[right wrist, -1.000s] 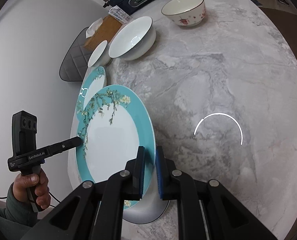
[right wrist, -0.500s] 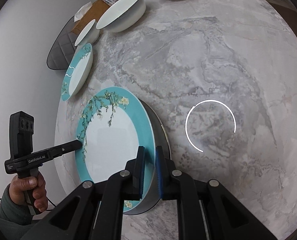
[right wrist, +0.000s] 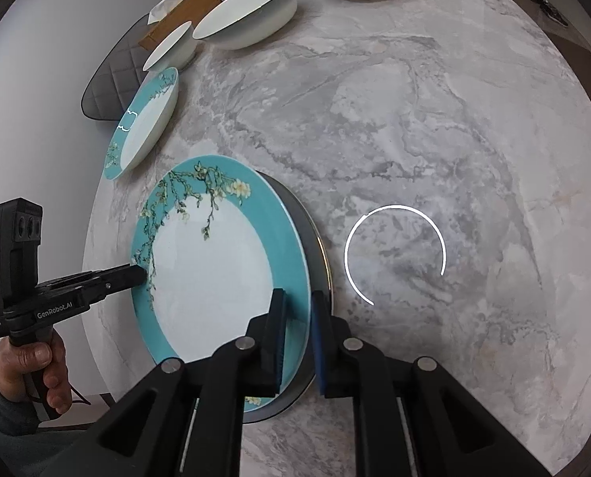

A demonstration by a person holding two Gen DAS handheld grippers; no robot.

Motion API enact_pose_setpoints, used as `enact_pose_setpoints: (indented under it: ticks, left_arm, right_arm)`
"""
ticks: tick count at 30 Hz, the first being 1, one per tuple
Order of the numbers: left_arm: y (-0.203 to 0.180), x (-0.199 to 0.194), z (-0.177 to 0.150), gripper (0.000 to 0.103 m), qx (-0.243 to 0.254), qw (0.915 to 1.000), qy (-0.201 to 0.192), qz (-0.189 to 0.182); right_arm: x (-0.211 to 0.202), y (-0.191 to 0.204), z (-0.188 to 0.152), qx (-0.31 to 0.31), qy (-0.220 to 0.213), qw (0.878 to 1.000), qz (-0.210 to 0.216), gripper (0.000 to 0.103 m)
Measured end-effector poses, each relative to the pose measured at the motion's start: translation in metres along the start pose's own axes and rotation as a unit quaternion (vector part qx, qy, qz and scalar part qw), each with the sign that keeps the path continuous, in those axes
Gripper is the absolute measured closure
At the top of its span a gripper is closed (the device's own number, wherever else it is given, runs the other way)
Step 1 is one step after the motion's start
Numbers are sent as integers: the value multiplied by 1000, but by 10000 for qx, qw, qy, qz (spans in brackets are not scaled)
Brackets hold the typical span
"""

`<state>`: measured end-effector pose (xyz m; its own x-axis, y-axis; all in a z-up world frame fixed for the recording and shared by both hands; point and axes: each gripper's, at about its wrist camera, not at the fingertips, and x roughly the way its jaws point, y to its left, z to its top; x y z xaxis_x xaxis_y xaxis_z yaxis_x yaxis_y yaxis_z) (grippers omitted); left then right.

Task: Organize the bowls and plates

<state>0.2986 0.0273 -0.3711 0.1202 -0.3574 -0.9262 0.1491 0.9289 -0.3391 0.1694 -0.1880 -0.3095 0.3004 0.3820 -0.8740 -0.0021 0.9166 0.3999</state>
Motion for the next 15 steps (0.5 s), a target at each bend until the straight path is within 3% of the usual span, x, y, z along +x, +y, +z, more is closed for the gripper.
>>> enact_pose_setpoints:
  ticks: [4,12,15]
  left_arm:
    - [-4,1,0,87,135,9998,-38,141]
    - [-17,3,-1,83,441,9975,-81,538]
    - [-22,3,-2,77,555,9965,-72,620]
  right_arm:
    - [0,1,-1,-9,-13,10000,-66,89]
    - [2,18,0,-237,30,9978,-620,85]
    - [3,23,1,-307,55,9959,-853,85]
